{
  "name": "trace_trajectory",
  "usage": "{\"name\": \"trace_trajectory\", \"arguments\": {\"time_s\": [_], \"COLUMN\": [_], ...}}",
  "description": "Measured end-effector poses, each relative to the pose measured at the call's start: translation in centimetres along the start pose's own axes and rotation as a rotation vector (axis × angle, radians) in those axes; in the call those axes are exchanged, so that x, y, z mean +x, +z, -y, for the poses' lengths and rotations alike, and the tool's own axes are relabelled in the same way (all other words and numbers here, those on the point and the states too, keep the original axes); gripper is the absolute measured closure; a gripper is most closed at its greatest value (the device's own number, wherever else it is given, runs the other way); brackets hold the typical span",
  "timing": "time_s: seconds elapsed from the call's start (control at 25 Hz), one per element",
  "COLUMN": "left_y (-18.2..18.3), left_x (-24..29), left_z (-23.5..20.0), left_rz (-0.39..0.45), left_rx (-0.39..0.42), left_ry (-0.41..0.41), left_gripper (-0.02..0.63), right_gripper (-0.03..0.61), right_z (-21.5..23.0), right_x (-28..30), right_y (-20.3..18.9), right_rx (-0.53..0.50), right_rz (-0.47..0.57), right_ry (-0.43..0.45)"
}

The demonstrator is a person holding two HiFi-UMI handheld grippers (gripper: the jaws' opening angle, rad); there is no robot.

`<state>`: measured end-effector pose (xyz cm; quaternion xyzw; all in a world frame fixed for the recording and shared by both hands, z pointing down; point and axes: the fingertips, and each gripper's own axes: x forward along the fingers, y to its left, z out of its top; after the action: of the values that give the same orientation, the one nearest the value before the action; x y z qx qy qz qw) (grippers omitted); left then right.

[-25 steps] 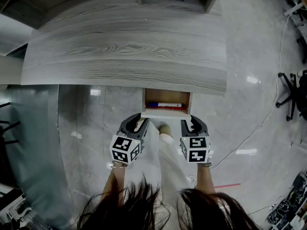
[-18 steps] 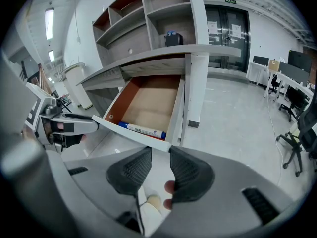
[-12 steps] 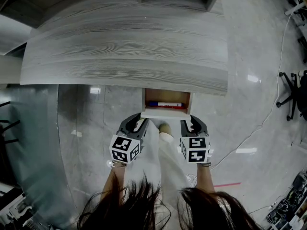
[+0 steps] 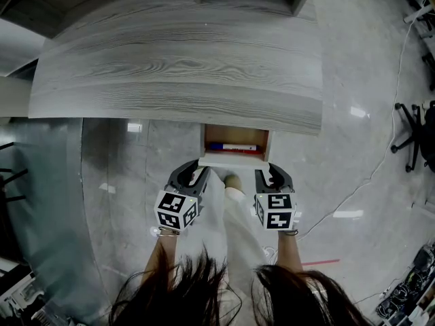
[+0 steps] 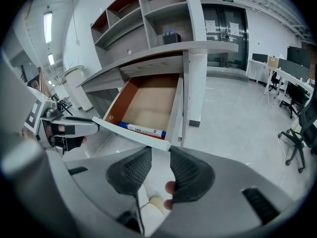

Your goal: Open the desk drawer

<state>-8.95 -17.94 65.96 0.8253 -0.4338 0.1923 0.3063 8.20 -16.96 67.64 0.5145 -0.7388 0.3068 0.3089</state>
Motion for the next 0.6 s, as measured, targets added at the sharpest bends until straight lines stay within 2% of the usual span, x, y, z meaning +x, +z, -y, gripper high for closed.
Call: {"name": "trace_trajectory", "arguments": {"time_s": [0.6], "left_y": [-1.8], "left_x": [-0.5], "left_z": [0.2], "left_rz": [-0.025], "left_rx": [-0.048], "left_ry": [0.048], "left_gripper": [0.491], "right_gripper": [0.463], "right_z": [0.2], "right_x": [-0.2], "right_y": [-0.5], "right_rx": [0.007], "right_rz": [-0.016], "right_ry": [0.027]}}
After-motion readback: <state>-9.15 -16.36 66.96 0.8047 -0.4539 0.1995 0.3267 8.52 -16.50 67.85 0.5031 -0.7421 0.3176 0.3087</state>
